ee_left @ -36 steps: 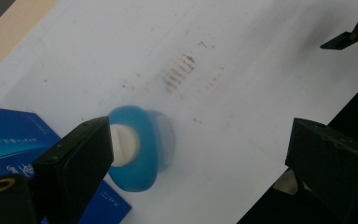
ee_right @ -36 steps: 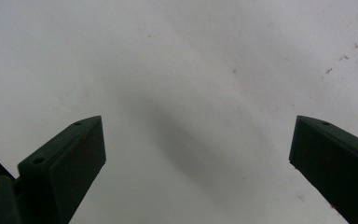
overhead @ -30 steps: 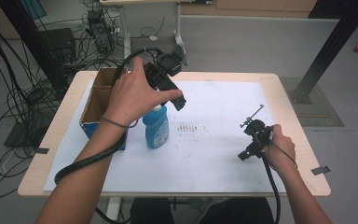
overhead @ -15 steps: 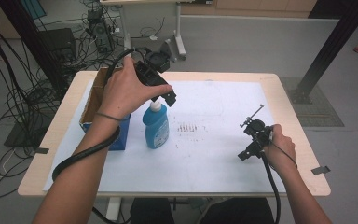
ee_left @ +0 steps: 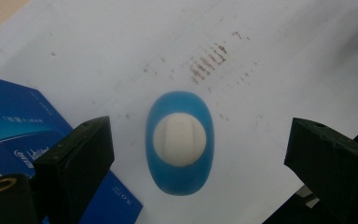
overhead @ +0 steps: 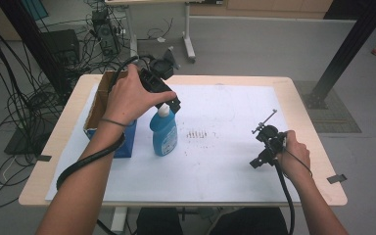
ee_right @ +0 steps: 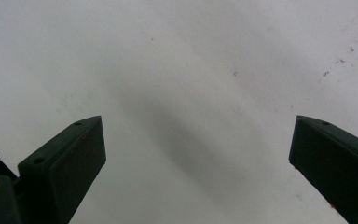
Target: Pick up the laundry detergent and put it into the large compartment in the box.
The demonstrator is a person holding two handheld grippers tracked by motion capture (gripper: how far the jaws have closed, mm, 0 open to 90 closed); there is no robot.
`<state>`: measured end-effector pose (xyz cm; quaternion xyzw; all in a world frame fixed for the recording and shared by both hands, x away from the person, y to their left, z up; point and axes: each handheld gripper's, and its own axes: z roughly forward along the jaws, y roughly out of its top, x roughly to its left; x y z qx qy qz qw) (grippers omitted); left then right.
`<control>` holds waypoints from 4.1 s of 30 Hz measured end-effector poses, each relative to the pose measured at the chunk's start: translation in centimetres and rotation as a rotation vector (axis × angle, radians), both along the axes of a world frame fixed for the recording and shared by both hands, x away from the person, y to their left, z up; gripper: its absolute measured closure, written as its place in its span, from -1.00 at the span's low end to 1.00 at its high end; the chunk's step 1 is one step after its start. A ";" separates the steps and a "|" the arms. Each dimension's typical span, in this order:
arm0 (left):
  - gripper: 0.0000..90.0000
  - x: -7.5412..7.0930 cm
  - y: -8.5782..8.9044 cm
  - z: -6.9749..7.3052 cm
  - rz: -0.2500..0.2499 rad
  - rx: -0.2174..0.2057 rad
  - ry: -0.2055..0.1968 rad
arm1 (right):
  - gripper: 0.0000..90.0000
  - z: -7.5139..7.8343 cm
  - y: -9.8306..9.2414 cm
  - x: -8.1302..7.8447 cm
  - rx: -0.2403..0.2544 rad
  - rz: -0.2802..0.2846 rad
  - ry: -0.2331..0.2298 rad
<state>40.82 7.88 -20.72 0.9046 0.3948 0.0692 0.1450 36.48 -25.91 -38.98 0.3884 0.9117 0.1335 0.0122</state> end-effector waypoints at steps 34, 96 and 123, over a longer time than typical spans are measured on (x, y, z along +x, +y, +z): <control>-0.83 0.5 0.1 -6.0 0.023 -0.017 0.063 | -0.93 -0.4 -0.2 -0.2 0.005 -0.003 0.010; -0.83 0.0 0.6 -7.3 0.039 -0.028 0.061 | -0.93 -0.3 -0.1 -0.3 -0.005 0.001 0.007; -0.83 -0.2 0.7 -7.4 0.037 -0.037 0.061 | -0.93 -0.1 0.1 -0.4 -0.007 0.006 -0.003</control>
